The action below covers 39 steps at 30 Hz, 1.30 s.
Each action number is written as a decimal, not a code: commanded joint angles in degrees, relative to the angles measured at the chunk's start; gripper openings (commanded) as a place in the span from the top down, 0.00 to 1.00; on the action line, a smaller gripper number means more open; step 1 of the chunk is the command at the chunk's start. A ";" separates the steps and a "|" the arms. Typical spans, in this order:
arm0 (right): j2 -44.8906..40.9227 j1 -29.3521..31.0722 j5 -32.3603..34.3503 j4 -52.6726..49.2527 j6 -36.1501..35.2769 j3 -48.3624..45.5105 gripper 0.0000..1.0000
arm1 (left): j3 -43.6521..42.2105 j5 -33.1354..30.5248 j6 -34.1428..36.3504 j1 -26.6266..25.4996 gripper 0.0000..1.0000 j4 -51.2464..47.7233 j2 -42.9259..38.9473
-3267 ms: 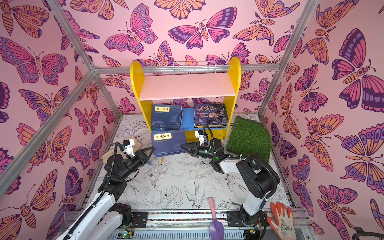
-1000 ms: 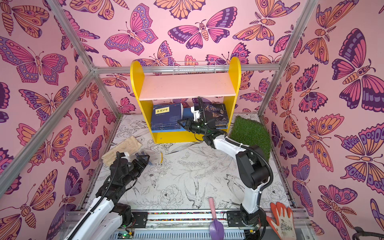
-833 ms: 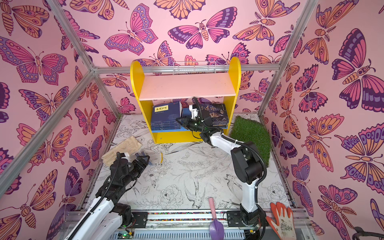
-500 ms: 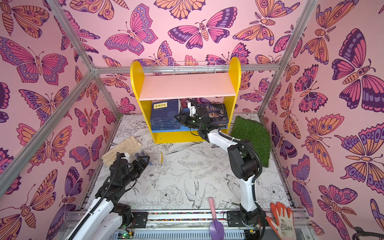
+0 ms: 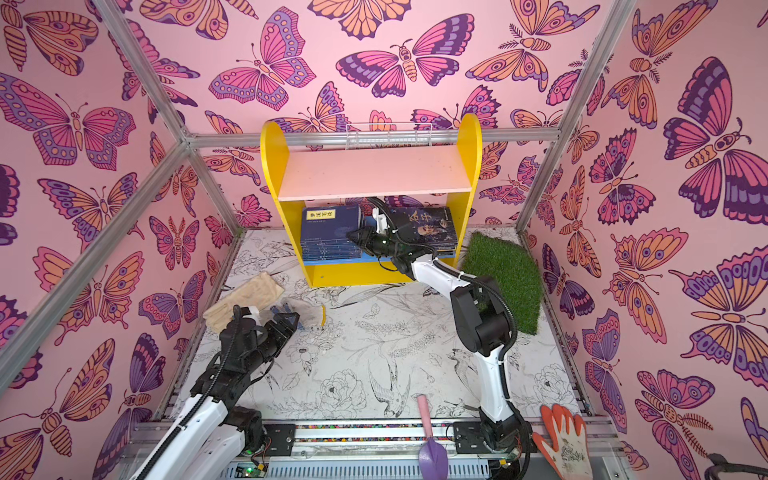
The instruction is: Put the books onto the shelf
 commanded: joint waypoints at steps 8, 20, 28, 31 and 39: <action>-0.55 0.04 8.67 -28.17 -14.30 15.52 0.40 | 0.54 0.31 -0.13 0.30 0.21 -0.76 -0.04; -3.17 0.17 9.49 -27.52 -16.06 11.37 0.40 | 1.21 0.53 0.04 0.30 0.21 -0.71 0.82; -15.05 0.48 10.26 -21.41 -21.29 -2.39 0.42 | 1.79 -1.27 1.34 0.31 0.21 -2.18 1.26; -24.99 0.43 16.06 -21.50 -26.62 -13.00 0.41 | 3.46 -4.51 2.86 0.24 0.21 -5.61 2.00; -57.93 -1.38 56.72 -13.40 -41.27 -49.15 0.30 | 14.65 -28.80 8.77 0.30 0.00 -23.78 11.94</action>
